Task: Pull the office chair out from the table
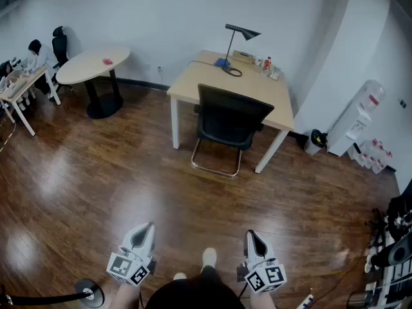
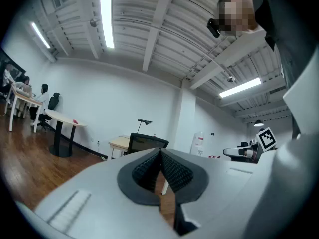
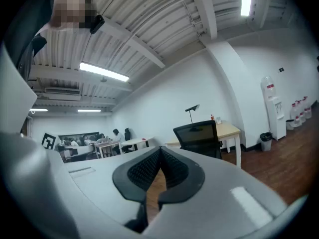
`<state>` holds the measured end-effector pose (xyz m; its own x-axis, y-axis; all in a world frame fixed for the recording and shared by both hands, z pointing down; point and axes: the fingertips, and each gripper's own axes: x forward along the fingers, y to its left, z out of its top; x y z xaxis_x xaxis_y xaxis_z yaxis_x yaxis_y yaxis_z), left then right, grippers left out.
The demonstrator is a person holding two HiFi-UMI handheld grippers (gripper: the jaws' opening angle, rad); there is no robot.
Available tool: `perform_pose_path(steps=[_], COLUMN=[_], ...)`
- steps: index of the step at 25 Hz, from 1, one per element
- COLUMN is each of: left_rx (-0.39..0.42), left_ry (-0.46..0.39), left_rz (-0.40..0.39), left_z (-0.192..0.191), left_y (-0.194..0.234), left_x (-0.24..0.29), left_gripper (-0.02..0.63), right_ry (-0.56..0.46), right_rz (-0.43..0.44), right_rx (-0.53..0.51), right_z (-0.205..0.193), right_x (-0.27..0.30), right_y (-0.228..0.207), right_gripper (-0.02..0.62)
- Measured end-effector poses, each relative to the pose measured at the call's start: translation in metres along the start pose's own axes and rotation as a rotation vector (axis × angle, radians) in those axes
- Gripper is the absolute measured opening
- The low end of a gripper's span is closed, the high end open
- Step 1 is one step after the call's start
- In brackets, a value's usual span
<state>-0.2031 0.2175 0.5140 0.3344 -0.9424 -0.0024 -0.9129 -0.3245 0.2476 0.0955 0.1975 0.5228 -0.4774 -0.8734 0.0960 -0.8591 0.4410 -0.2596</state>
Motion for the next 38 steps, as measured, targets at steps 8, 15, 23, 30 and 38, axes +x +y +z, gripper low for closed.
perform_pose_path(steps=[8, 15, 23, 30, 38], left_rx=[-0.005, -0.013, -0.010, -0.028, 0.043], left_ry=[-0.051, -0.046, -0.035, 0.022, 0.017], left_rz=[0.012, -0.018, 0.025, 0.023, -0.018], left_z=[0.020, 0.024, 0.013, -0.008, -0.008], left_y=[-0.013, -0.037, -0.048, -0.059, -0.054], left_x=[0.074, 0.152, 0.208, 0.237, 0.289], left_gripper=[0.002, 0.002, 0.002, 0.002, 0.002], right_ry=[-0.016, -0.018, 0.016, 0.037, 0.004], right_rz=[0.069, 0.069, 0.056, 0.005, -0.059], right_rx=[-0.042, -0.009, 0.007, 0.065, 0.069], right_z=[0.031, 0.038, 0.047, 0.038, 0.044], right_x=[0.054, 0.085, 0.088, 0.099, 0.130], right_y=[-0.047, -0.101, -0.167, -0.214, -0.243], right_gripper=[0.014, 0.014, 0.014, 0.014, 0.014])
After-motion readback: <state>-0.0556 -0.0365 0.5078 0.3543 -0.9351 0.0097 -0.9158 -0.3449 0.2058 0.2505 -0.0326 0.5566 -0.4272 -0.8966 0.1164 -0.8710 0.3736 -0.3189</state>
